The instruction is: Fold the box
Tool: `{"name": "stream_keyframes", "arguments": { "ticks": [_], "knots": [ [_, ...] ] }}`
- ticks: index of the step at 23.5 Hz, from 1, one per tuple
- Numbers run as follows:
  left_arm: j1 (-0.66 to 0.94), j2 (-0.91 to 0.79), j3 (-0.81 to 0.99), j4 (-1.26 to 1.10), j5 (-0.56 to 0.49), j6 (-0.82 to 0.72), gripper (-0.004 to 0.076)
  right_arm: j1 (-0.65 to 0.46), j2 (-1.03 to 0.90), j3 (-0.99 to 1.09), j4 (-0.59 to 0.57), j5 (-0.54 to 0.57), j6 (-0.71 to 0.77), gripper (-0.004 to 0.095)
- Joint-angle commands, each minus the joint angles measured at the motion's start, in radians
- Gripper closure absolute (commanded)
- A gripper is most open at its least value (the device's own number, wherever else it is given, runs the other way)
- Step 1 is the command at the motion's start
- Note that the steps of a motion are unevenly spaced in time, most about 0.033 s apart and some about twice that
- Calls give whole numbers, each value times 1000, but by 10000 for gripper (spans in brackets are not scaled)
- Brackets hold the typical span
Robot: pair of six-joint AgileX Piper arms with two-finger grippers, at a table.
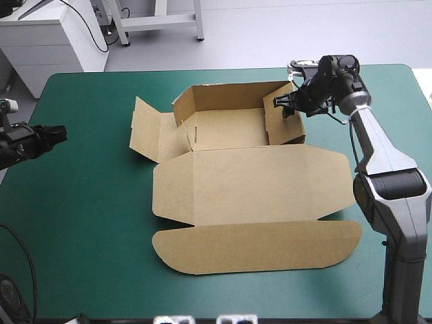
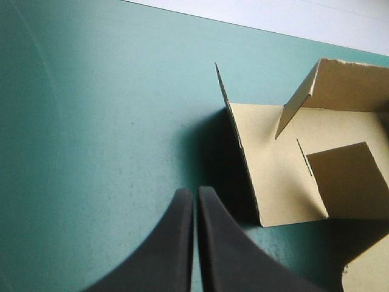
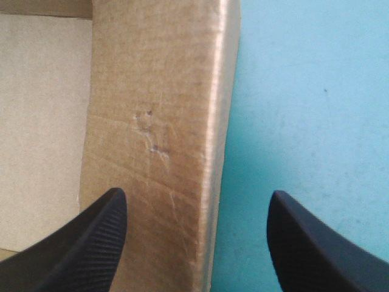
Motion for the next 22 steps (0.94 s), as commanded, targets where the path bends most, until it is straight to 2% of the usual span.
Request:
{"name": "stream_keyframes", "arguments": {
  "ticks": [1,6,13,20,22],
  "knots": [
    [-2,-29,-26,-65,-6,2,717,-2,-81,-63,-9,39,-2,291],
    [-2,-29,-26,-65,-4,2,716,-2,-118,-21,-5,41,23,291],
    [-2,-29,-26,-65,-4,-2,716,18,-173,187,4,31,23,291],
    [-2,-29,-26,-65,5,-2,716,45,-124,202,7,-49,28,302],
    [-2,-29,-26,-65,5,-2,717,45,-122,202,0,-56,26,350]
  ]
}}
